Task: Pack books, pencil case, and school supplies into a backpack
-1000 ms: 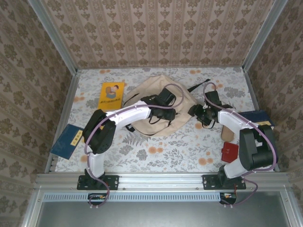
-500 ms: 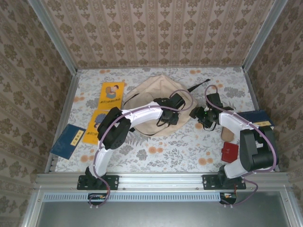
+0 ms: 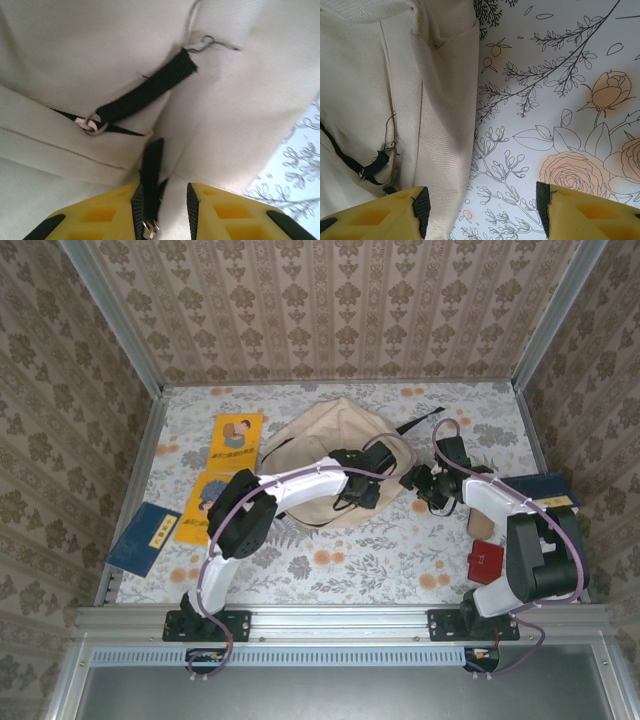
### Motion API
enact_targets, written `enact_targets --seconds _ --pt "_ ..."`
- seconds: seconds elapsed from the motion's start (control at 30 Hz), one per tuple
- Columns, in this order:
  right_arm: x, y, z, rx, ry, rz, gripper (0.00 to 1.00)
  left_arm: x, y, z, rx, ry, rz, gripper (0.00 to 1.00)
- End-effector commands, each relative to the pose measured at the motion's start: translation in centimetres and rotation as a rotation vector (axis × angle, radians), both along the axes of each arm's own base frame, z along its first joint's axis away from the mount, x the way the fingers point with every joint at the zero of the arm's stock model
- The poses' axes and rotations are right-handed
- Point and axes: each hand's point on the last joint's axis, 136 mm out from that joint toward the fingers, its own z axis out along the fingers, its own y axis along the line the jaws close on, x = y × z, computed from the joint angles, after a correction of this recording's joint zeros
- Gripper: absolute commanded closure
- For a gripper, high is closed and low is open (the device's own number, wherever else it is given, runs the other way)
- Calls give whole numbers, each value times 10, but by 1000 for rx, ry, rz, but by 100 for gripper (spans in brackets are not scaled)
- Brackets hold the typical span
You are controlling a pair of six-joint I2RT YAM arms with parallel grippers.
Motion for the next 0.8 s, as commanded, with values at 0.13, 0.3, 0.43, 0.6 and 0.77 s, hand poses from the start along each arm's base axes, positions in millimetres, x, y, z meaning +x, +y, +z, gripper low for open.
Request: enact_targets --seconds 0.13,0.3,0.43,0.6,0.77 --pt "-3 3 -2 36 11 -13 39 0 7 3 19 1 18 68" --pt "-4 3 -1 35 10 -9 38 7 10 -7 40 10 46 67" --pt "-5 3 -1 37 13 -9 38 9 8 -11 30 22 44 68" --pt "-3 4 -1 38 11 -8 38 14 7 -14 31 25 39 75" --pt "-1 5 -1 43 11 -3 39 19 8 -17 32 32 45 76"
